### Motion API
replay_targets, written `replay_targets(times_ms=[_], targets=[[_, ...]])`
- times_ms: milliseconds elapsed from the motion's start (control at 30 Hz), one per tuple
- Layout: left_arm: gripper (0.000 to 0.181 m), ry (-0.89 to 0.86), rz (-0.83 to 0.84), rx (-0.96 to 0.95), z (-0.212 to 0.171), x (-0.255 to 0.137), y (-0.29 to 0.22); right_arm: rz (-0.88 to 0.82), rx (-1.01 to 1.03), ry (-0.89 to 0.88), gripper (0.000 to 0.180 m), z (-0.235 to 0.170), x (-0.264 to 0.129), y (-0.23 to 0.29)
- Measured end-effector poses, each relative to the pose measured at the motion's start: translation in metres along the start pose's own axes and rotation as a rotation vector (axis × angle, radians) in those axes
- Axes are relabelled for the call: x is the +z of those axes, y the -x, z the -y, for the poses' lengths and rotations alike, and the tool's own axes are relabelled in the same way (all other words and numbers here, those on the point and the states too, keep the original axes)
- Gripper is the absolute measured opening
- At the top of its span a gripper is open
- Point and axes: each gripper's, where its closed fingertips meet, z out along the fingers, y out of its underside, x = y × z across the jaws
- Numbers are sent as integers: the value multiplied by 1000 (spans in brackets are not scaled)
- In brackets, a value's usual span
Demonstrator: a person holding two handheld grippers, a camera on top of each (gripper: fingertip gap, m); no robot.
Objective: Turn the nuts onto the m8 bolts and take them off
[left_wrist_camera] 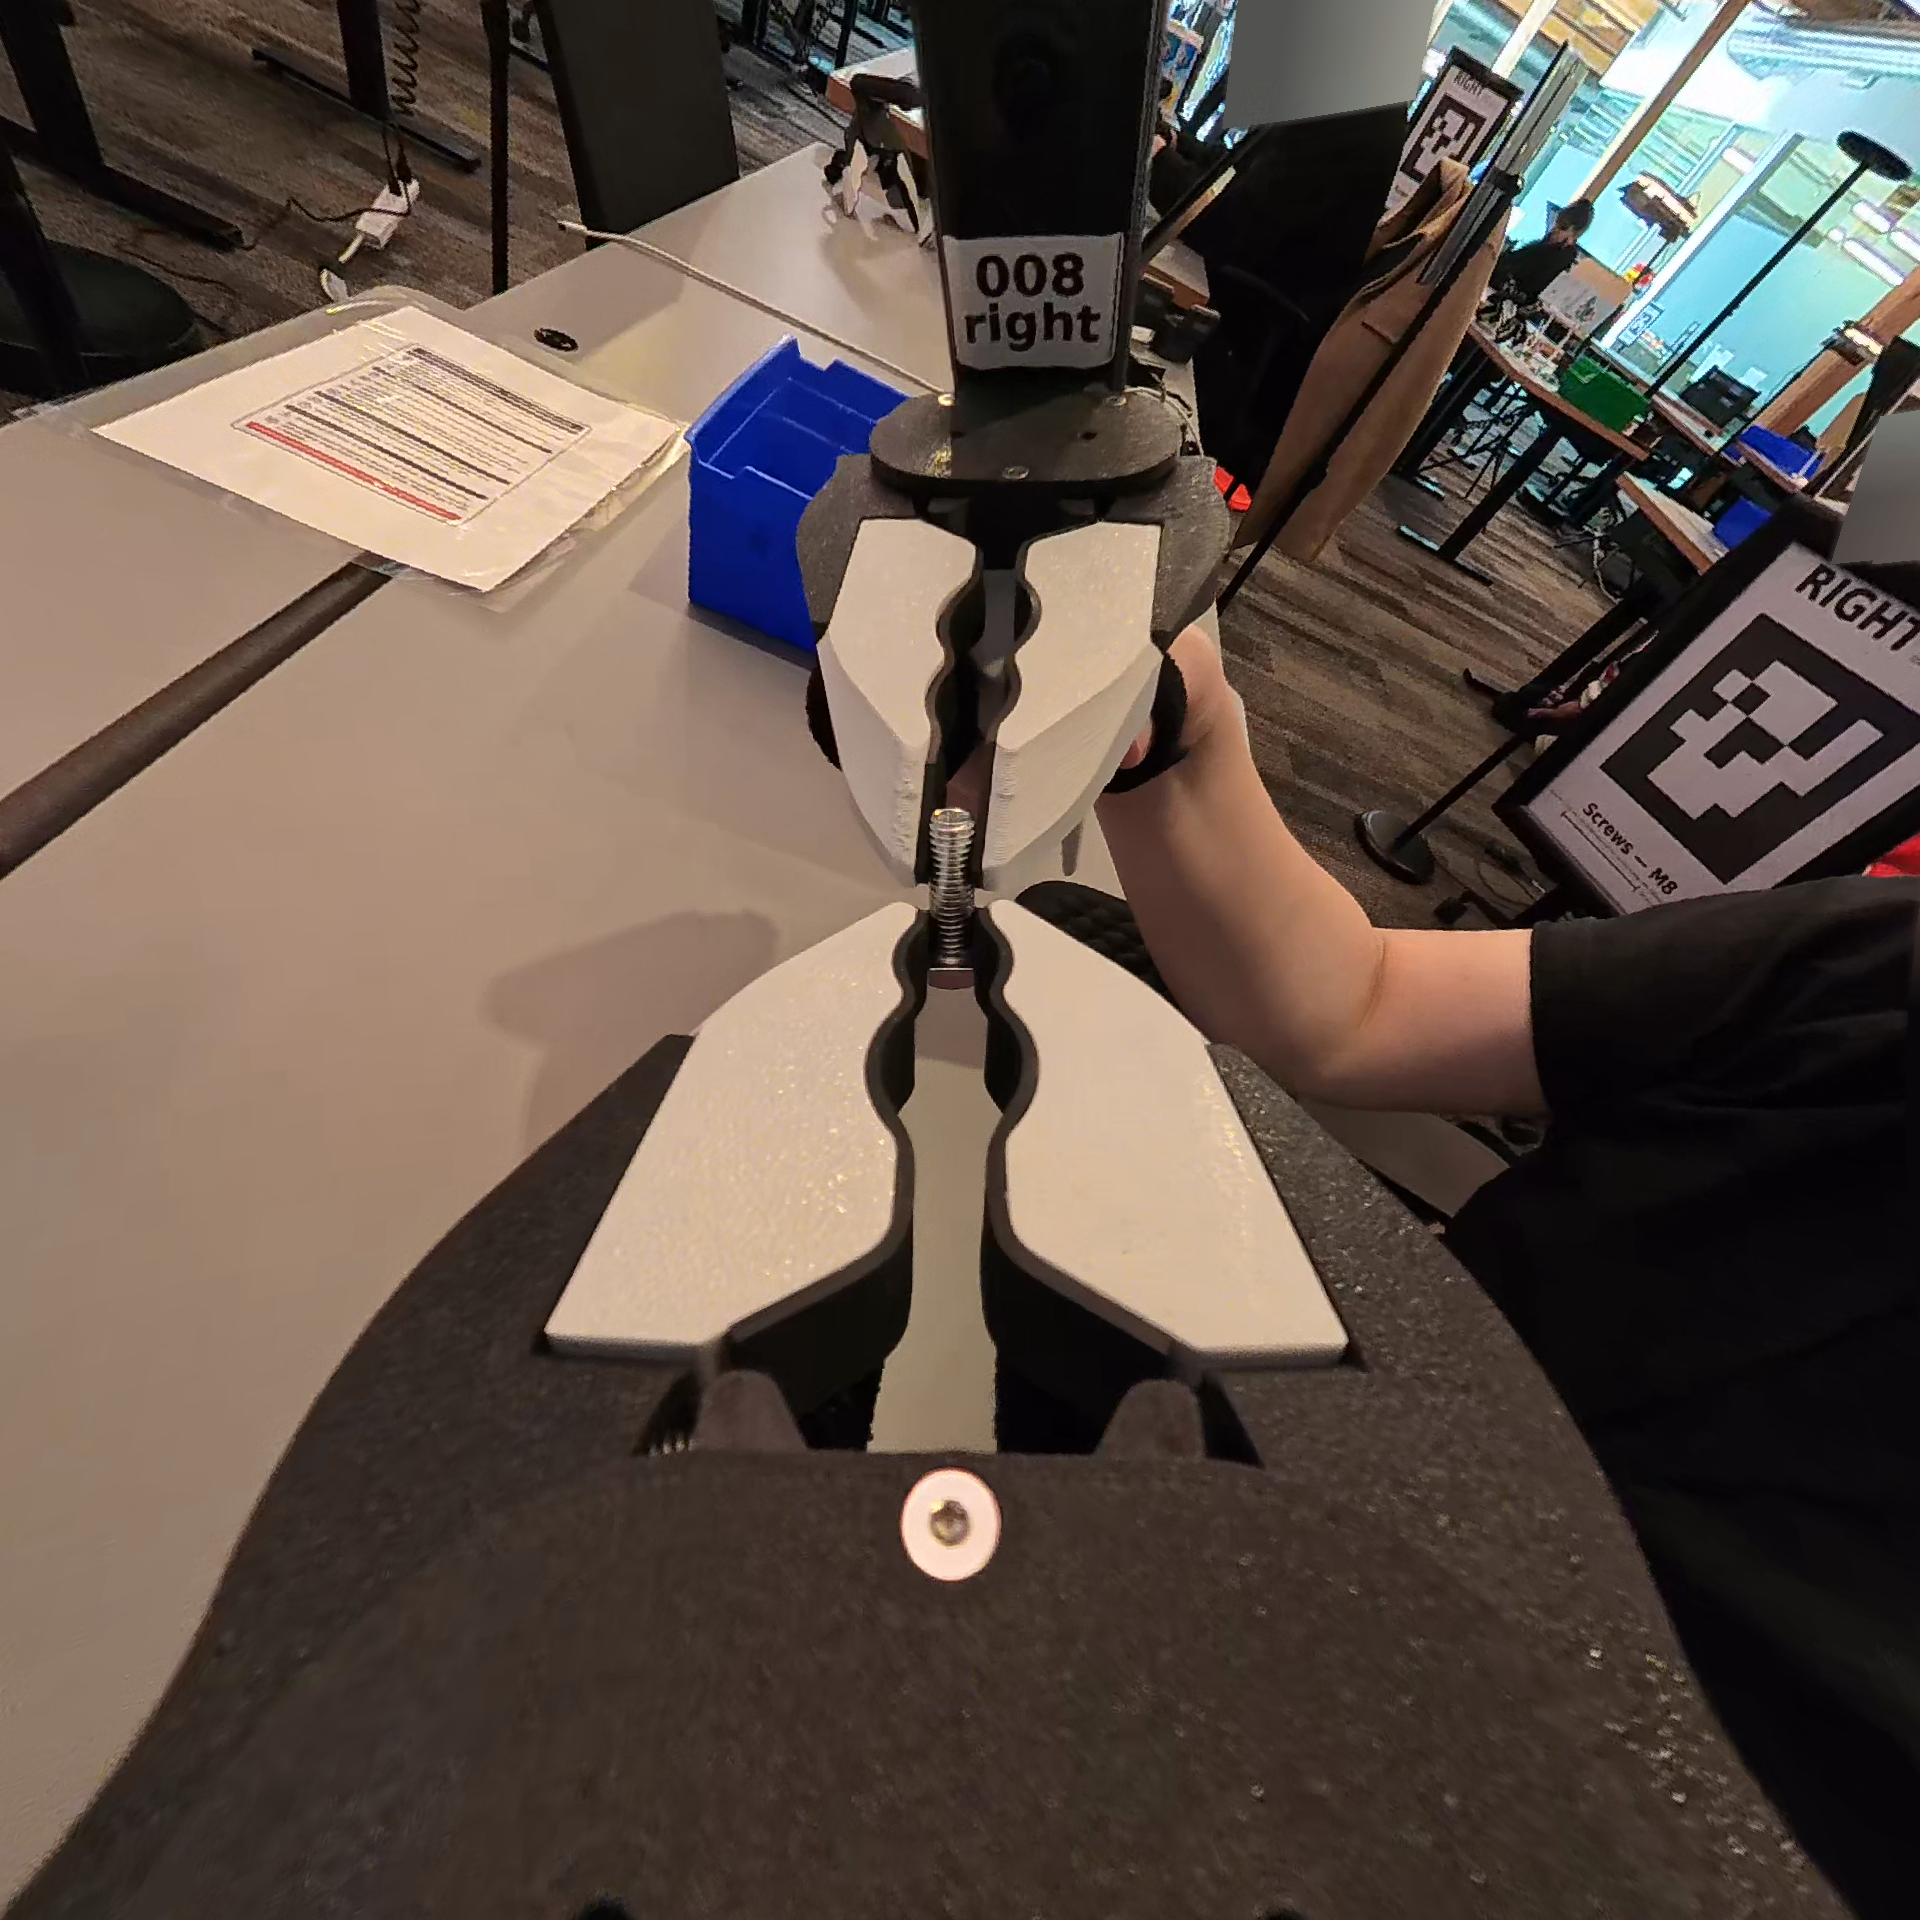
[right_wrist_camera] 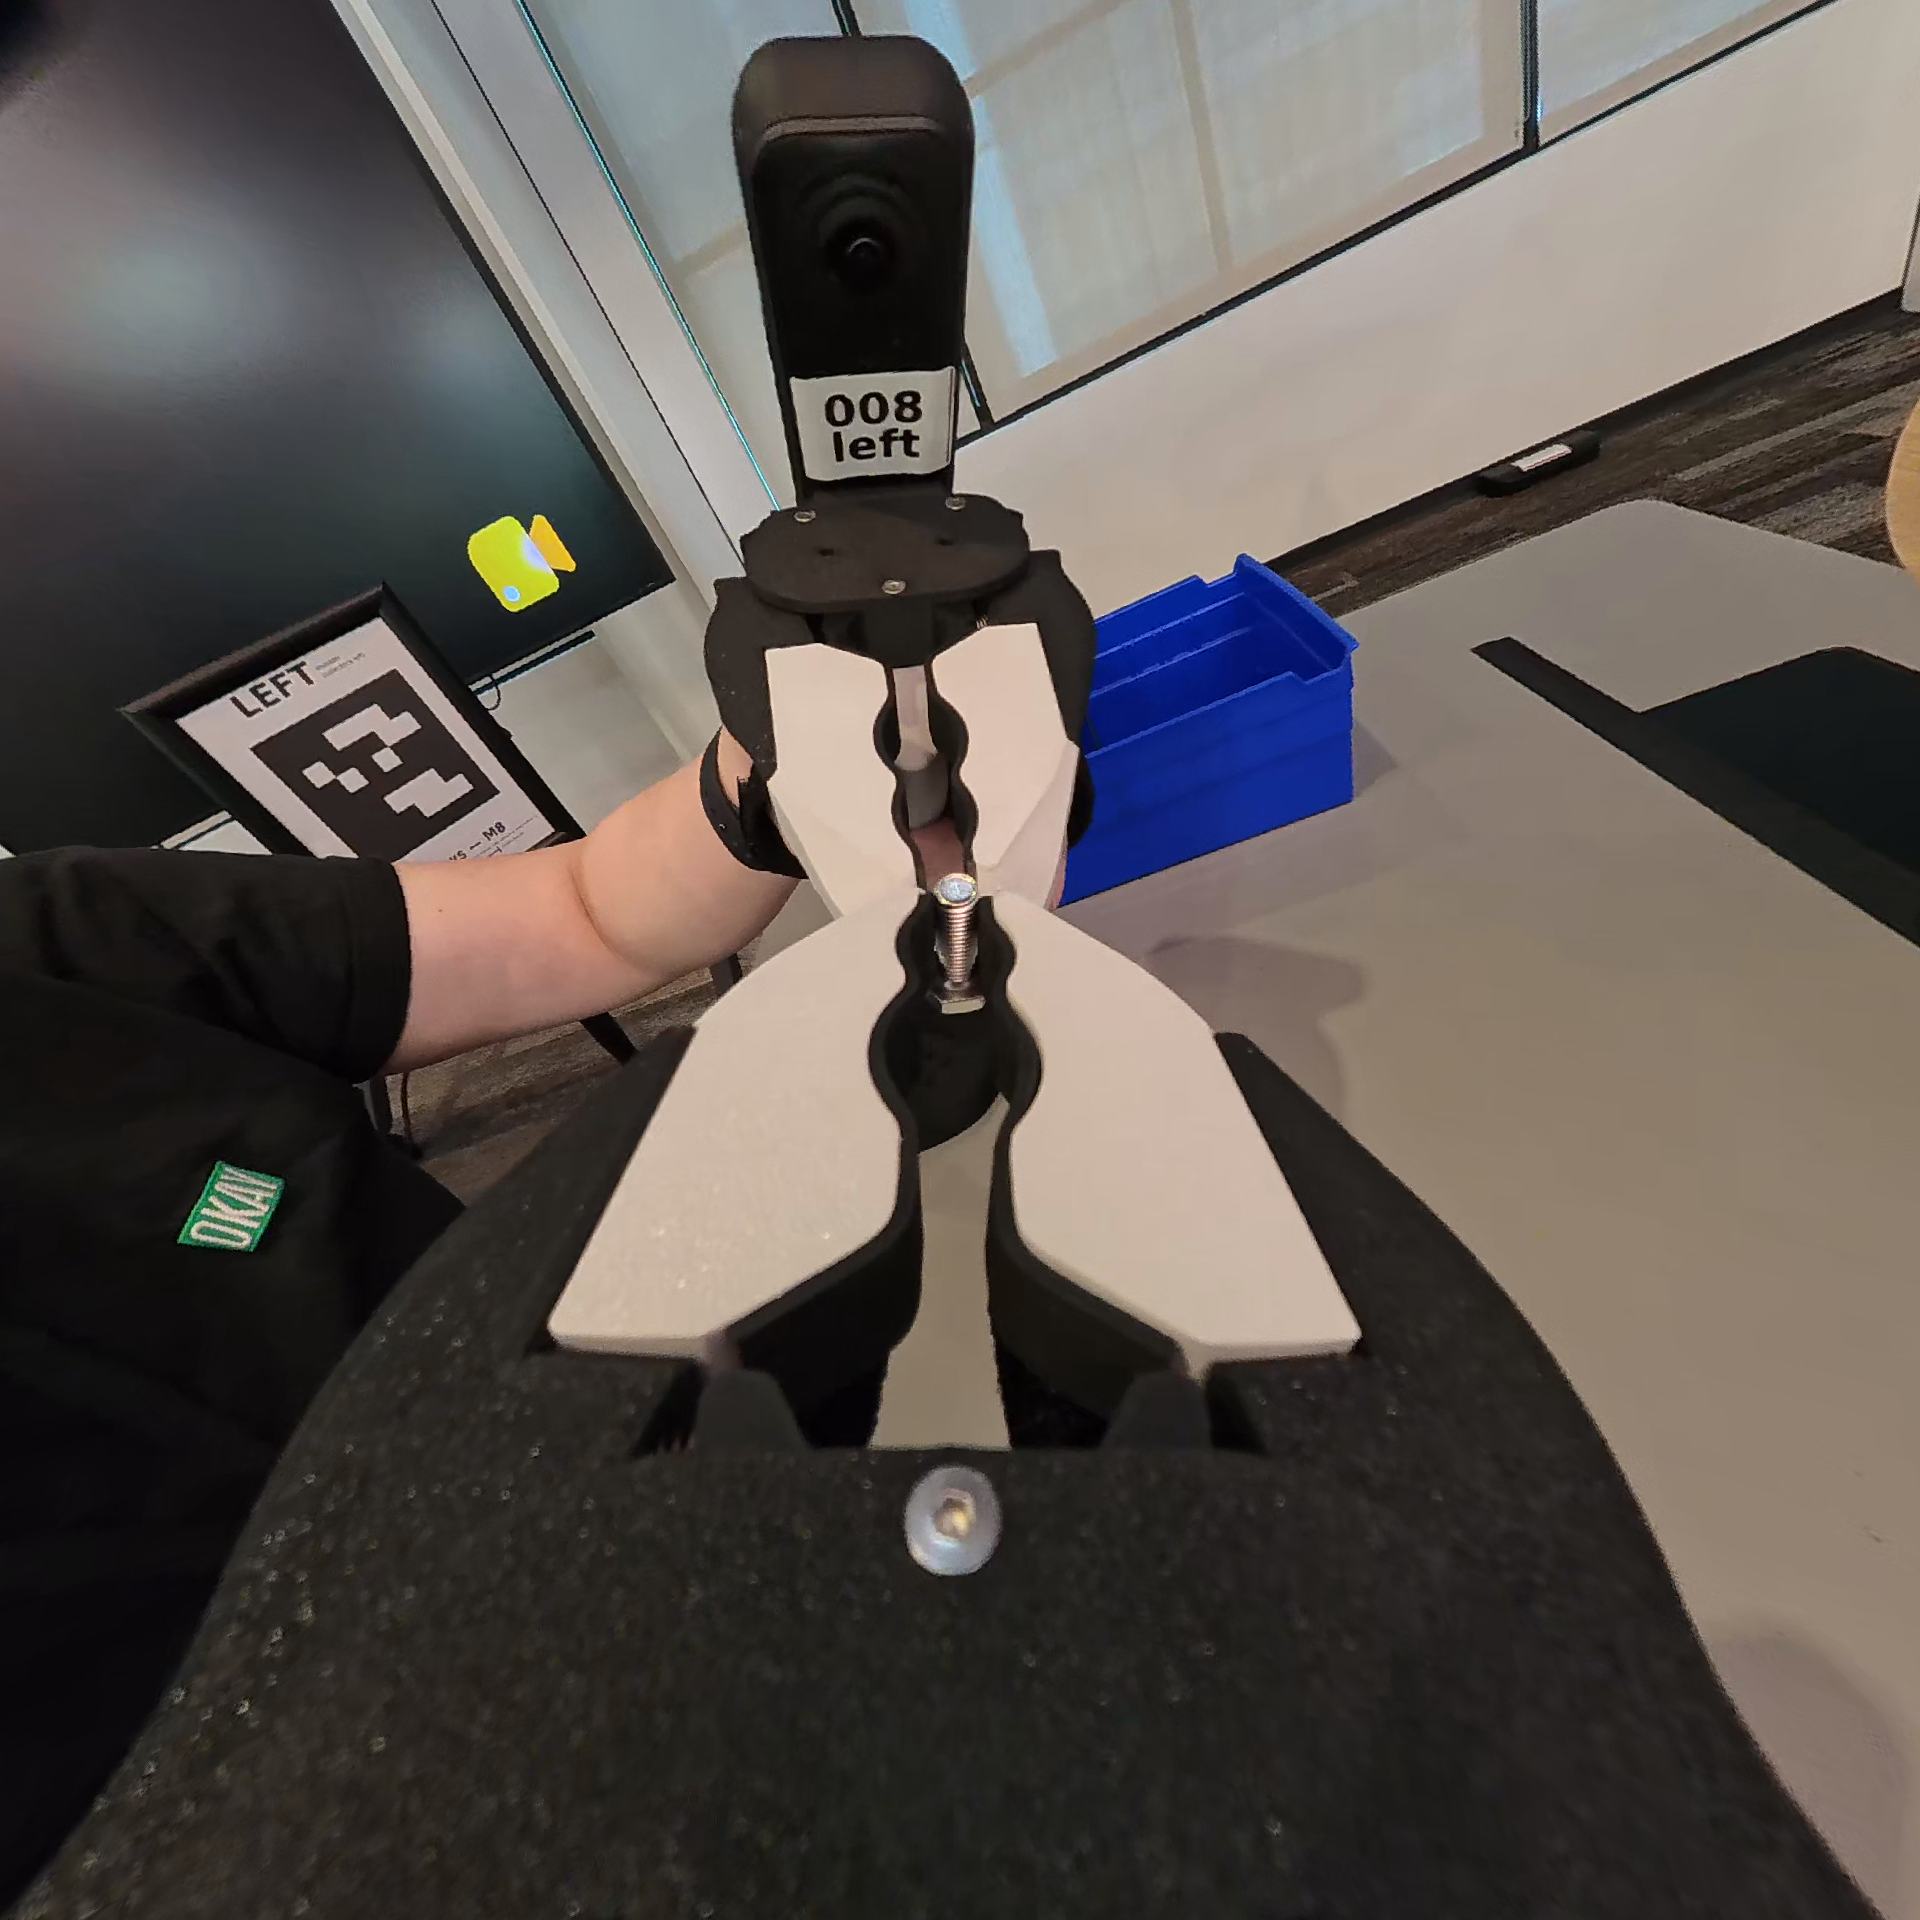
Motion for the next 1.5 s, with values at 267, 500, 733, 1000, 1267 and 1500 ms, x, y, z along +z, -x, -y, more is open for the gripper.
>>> replay_targets(times_ms=[267, 500, 733, 1000, 1267, 1500], targets=[[8, 2, -12, 2, 0, 2, -2, 8, -3, 5, 7, 0, -1, 1], [8, 22, -22, -6, -4, 1, -4, 12, -21, 27, 7, -3, 0, 3], [7, -16, -31, -25, -1, 0, -6, 28, -24, 4, 7, 1, -1, 5], [7, -74, 52, -3, 3, -17, 10, 32, -233, 138, 22, -31, -22, -3], [7, -121, 207, 44, -9, -49, 26, -12, -307, 724, 9, -155, -4, -56], [7, -126, 314, 46, -20, -89, 26, -109, -468, 915, 13, -175, 10, -73]])
